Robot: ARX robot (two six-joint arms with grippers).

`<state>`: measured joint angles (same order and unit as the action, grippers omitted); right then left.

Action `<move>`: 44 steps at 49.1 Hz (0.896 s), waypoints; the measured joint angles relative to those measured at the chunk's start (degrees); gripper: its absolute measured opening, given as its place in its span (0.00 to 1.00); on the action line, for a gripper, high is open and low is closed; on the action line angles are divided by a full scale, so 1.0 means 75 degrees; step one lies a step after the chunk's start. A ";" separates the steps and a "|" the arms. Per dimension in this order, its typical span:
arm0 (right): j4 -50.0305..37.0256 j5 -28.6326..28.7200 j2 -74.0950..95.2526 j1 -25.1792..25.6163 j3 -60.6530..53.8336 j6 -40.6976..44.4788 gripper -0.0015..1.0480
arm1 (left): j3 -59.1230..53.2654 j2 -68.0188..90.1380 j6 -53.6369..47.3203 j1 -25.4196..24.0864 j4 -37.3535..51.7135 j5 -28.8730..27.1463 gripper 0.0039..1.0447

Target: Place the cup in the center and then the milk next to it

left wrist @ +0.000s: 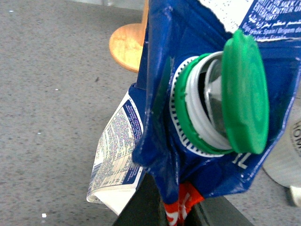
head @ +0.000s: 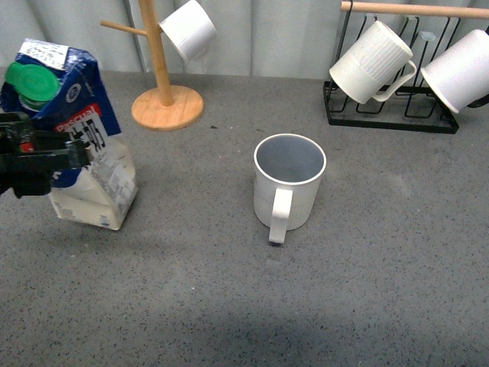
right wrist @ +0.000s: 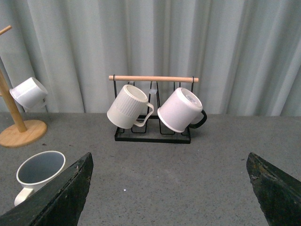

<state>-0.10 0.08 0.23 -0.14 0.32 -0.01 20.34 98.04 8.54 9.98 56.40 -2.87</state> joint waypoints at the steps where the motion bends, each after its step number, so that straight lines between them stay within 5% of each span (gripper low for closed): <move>1: 0.0000 0.0000 0.0000 0.0000 0.0000 0.0000 0.91 | 0.0009 0.0026 0.0070 0.0154 0.0047 -0.0102 0.03; 17: 0.0000 0.0000 0.0000 0.0000 0.0000 0.0000 0.91 | 0.0650 0.0758 0.1256 0.2122 0.0213 -0.1259 0.03; 44: 0.0000 0.0000 0.0000 0.0000 0.0000 0.0000 0.91 | 0.1093 0.1239 0.2174 0.2419 0.0076 -0.1789 0.03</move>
<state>-0.10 0.08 0.23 -0.14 0.32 -0.01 28.53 107.33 24.84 28.12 56.97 -16.29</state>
